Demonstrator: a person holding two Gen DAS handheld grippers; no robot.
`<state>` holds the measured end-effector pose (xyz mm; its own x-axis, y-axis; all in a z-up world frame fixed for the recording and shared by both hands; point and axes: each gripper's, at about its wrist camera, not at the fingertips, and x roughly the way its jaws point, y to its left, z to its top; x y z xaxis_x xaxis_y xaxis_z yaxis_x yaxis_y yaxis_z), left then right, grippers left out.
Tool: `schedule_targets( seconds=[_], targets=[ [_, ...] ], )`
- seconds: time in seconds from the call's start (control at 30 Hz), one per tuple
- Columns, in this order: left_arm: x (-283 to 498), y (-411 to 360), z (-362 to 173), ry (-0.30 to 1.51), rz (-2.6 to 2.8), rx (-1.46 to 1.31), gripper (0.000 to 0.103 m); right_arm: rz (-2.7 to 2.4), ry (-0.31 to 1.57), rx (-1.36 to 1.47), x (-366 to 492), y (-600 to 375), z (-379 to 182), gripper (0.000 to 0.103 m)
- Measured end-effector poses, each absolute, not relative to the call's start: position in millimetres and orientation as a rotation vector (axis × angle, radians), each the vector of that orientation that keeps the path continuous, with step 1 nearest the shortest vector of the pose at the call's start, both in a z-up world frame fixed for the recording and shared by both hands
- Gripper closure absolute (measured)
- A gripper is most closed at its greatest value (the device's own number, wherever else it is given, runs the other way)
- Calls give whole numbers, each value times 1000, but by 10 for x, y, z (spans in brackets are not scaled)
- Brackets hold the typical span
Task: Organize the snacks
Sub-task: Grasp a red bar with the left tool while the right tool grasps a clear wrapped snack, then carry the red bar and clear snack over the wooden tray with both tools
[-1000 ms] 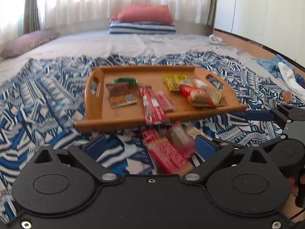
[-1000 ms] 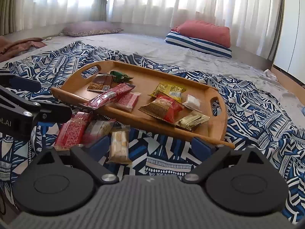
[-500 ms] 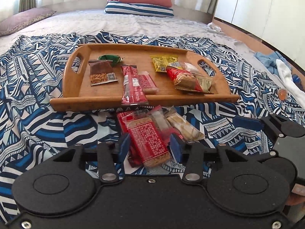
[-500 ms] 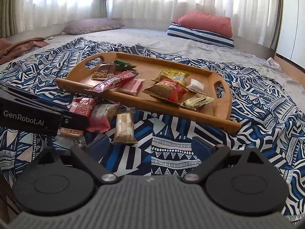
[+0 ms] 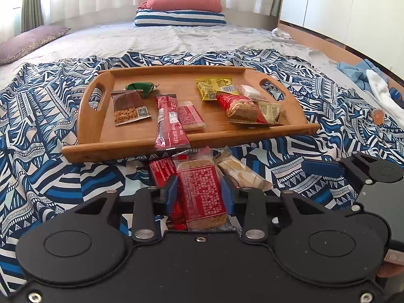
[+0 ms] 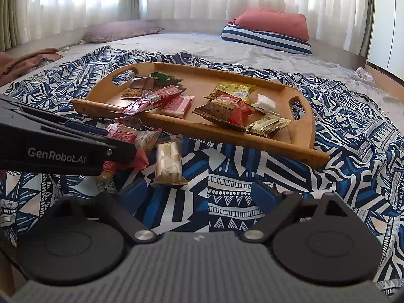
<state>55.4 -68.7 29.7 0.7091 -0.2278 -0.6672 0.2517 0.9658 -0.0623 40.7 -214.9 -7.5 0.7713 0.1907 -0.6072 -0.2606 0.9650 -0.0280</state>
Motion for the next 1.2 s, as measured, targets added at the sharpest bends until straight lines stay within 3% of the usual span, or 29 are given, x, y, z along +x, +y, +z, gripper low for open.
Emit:
schedule_targets(
  seconds=[0.27, 0.5, 0.6, 0.73, 1.2],
  targets=[
    [544, -505, 500, 695, -245, 15, 69, 226, 652, -35, 508, -2174, -50, 19],
    [636, -343, 569, 681, -212, 8, 69, 254, 679, -22, 647, -2074, -61, 36],
    [701, -331, 541, 699, -223, 6, 69, 261, 694, -25, 717, -2006, -77, 48],
    [793, -378, 482, 720, -241, 6, 69, 232, 695, -25, 756, -1957, -44, 76],
    [1349, -479, 414, 750, -240, -22, 71, 174, 633, 3, 642, -2115, 277, 77]
  ],
)
